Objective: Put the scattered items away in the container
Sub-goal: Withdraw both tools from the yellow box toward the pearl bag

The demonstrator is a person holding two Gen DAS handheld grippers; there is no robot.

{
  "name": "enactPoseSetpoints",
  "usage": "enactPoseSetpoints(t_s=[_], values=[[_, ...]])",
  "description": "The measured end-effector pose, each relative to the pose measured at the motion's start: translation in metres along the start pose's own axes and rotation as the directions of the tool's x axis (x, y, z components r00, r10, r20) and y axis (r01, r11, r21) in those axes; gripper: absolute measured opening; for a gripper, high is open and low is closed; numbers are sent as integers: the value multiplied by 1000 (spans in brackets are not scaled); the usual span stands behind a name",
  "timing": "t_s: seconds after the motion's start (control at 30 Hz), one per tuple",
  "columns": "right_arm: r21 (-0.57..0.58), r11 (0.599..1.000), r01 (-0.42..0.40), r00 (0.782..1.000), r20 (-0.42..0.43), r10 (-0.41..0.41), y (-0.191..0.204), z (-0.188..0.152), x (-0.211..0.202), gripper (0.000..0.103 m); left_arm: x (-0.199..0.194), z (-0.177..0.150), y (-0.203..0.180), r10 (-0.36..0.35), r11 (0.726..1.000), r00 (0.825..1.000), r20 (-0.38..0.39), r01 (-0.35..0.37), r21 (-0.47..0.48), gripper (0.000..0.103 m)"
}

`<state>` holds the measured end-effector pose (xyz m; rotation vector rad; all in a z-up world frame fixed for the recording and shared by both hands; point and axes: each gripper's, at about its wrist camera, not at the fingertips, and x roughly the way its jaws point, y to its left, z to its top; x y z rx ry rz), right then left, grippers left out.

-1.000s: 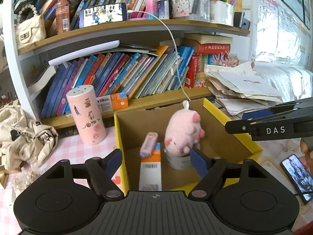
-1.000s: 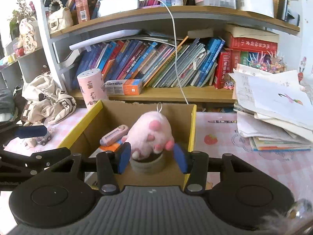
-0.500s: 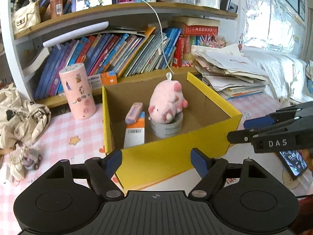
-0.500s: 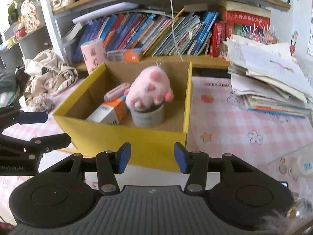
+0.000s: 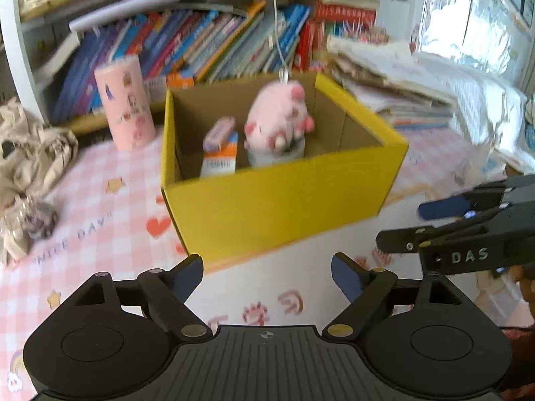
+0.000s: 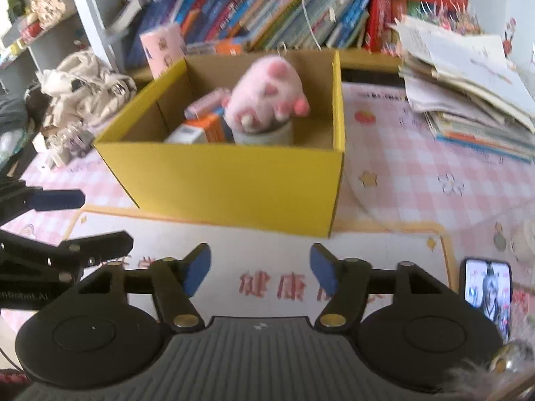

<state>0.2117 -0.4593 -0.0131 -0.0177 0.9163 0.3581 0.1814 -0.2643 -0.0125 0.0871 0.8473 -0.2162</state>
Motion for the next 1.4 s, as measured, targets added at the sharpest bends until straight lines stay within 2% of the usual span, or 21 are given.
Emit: enactPoseSetpoints(t_s=[0.13, 0.33, 0.7, 1.17, 1.4], values=[[10, 1000, 27, 999, -18, -27, 3, -7, 1, 82, 2, -6, 0, -13, 1000, 999, -30, 13, 8, 90], [32, 997, 76, 997, -16, -76, 13, -13, -4, 84, -1, -13, 6, -52, 998, 998, -30, 53, 40, 90], [53, 986, 160, 987, -30, -159, 62, -19, -6, 96, -18, -24, 45, -98, 993, 995, -26, 99, 62, 91], [39, 983, 182, 982, -63, -179, 134, -28, 4, 97, -37, -49, 101, -131, 989, 990, -49, 135, 67, 91], [33, 983, 179, 983, -43, -178, 170, -30, 7, 98, -50, -62, 131, -122, 991, 992, -42, 124, 57, 91]])
